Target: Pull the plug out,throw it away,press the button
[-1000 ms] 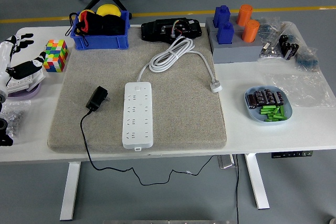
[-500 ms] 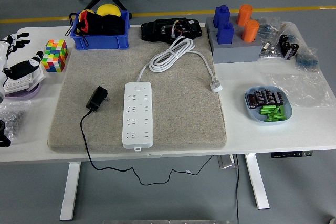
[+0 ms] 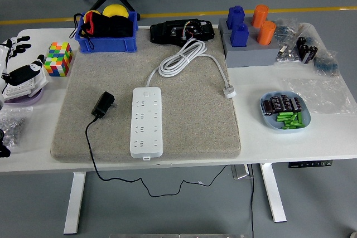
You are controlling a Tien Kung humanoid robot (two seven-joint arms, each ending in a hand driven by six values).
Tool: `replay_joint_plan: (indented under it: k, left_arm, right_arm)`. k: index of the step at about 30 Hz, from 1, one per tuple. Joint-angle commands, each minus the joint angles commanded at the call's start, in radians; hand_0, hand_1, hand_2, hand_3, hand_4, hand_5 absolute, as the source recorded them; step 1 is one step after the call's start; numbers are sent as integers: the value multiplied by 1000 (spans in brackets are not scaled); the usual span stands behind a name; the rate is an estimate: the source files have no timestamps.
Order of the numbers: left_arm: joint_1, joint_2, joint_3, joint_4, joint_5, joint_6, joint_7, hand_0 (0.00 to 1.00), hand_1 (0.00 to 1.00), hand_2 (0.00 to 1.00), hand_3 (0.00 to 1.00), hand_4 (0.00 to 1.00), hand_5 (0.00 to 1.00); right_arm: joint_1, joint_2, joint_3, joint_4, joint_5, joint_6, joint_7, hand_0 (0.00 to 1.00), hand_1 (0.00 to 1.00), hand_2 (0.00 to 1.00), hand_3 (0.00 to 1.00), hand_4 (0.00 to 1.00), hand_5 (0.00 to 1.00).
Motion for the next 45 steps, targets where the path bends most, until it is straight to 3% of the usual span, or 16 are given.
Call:
replay_joint_plan:
  k: [45]
  left_arm:
    - [0,2,5,-15,-9,-6,-2,830,771,751,826,665,287]
  right_arm:
    - [1,6,-3,3,1,0,1,727,680,659,645,744,597]
